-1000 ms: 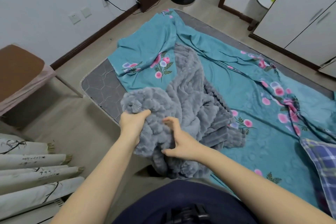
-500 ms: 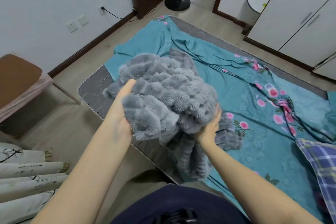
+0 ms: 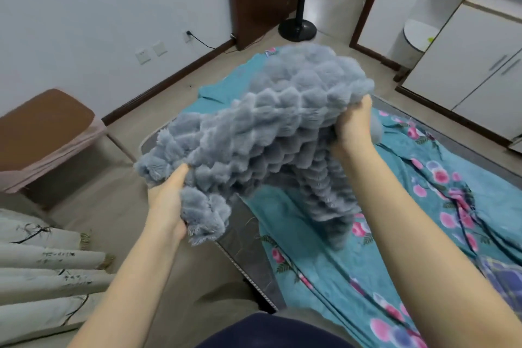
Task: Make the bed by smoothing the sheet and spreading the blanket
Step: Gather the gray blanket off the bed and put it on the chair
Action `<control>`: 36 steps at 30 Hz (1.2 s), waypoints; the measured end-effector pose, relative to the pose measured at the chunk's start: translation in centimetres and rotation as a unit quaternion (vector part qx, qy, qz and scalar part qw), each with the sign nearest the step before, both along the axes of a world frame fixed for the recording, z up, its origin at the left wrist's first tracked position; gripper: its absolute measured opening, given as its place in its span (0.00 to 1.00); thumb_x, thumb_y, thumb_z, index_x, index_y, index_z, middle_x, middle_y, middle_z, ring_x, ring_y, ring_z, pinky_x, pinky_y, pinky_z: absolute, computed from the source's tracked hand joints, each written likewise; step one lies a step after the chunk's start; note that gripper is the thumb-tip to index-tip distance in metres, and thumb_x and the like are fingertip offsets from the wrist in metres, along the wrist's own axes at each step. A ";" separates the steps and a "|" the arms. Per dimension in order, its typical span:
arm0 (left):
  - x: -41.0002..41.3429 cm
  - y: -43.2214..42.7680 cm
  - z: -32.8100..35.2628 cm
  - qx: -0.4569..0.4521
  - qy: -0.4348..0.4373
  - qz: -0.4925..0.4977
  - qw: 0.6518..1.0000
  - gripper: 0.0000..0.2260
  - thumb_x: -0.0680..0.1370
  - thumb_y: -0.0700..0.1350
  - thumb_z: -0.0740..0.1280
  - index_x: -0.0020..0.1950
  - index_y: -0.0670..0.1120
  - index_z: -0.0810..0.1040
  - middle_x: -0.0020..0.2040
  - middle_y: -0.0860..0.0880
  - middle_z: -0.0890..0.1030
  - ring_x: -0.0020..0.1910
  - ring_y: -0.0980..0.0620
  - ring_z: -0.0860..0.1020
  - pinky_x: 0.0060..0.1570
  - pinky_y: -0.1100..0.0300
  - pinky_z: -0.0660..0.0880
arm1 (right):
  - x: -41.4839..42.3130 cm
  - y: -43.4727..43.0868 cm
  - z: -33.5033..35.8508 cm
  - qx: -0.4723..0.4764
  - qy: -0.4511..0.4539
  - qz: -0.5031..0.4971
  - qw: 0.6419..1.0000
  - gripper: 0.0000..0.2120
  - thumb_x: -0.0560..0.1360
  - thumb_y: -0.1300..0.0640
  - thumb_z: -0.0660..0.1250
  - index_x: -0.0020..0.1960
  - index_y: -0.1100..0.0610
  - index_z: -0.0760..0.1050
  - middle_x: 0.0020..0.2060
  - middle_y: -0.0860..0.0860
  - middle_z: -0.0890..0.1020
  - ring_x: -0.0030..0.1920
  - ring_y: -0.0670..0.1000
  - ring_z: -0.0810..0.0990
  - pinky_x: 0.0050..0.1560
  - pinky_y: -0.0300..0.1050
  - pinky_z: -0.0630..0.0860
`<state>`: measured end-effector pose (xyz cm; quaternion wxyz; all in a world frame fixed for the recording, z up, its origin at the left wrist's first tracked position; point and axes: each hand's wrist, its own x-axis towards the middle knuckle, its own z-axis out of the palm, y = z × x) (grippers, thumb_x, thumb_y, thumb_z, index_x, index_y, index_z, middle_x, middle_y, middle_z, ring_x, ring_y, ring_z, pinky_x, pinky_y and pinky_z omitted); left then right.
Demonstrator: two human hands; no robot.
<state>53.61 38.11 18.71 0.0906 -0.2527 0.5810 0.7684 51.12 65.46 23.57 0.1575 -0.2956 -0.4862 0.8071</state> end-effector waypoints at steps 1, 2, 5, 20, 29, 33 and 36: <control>0.3 -0.4 -0.1 0.000 0.010 0.006 1.000 0.10 0.77 0.48 0.69 0.57 0.48 0.80 0.51 0.47 0.85 0.47 0.48 0.84 0.43 0.52 0.82 | 0.2 -1.6 1.0 0.030 0.025 0.051 0.998 0.16 0.77 0.46 0.57 0.53 0.51 0.80 0.47 0.50 0.86 0.50 0.52 0.83 0.51 0.47 0.81; 0.4 -0.8 -0.2 0.011 0.019 0.009 1.000 0.09 0.78 0.49 0.68 0.56 0.49 0.81 0.52 0.47 0.85 0.48 0.48 0.84 0.45 0.51 0.81 | 0.5 -3.3 1.6 0.095 0.045 0.105 0.989 0.15 0.76 0.46 0.57 0.52 0.51 0.79 0.44 0.48 0.86 0.48 0.48 0.84 0.46 0.43 0.81; 1.0 -2.5 -0.1 -0.005 0.039 0.016 0.999 0.13 0.76 0.56 0.67 0.55 0.50 0.81 0.50 0.50 0.85 0.47 0.50 0.84 0.40 0.54 0.82 | 0.4 -7.4 0.2 0.411 0.036 0.296 0.861 0.12 0.79 0.54 0.58 0.57 0.55 0.76 0.54 0.52 0.82 0.57 0.50 0.80 0.57 0.47 0.77; 4.7 -6.3 -9.4 -0.213 -0.043 -0.094 0.972 0.33 0.65 0.52 0.79 0.65 0.49 0.69 0.60 0.53 0.78 0.60 0.50 0.78 0.59 0.53 0.75 | 6.6 -13.5 -17.2 0.391 -0.324 0.478 0.717 0.13 0.77 0.60 0.56 0.34 0.56 0.62 0.31 0.53 0.68 0.34 0.52 0.67 0.34 0.45 0.63; -3.1 -11.8 -11.9 -0.279 -0.098 -0.361 0.884 0.60 0.47 0.78 0.71 0.72 0.71 0.44 0.76 0.49 0.63 0.74 0.43 0.62 0.72 0.45 0.62 | 2.9 -23.1 -14.2 0.414 -0.128 0.581 0.689 0.13 0.70 0.62 0.64 0.54 0.60 0.76 0.50 0.57 0.81 0.50 0.54 0.79 0.51 0.49 0.77; -5.3 -15.5 -13.8 -0.156 -0.109 -0.428 0.883 0.47 0.49 0.71 0.78 0.66 0.58 0.72 0.62 0.56 0.79 0.59 0.57 0.78 0.63 0.55 0.74 | -0.2 -26.1 -13.9 0.310 -0.071 0.541 0.779 0.17 0.71 0.75 0.64 0.59 0.68 0.74 0.57 0.63 0.78 0.60 0.57 0.77 0.63 0.54 0.73; -5.7 -16.8 -14.7 -0.257 -0.107 -0.546 0.790 0.54 0.41 0.72 0.75 0.66 0.57 0.73 0.64 0.54 0.77 0.59 0.56 0.77 0.62 0.56 0.75 | -2.2 -27.0 -14.9 0.325 -0.076 0.567 0.753 0.11 0.70 0.71 0.70 0.53 0.70 0.75 0.50 0.67 0.79 0.53 0.65 0.77 0.58 0.61 0.73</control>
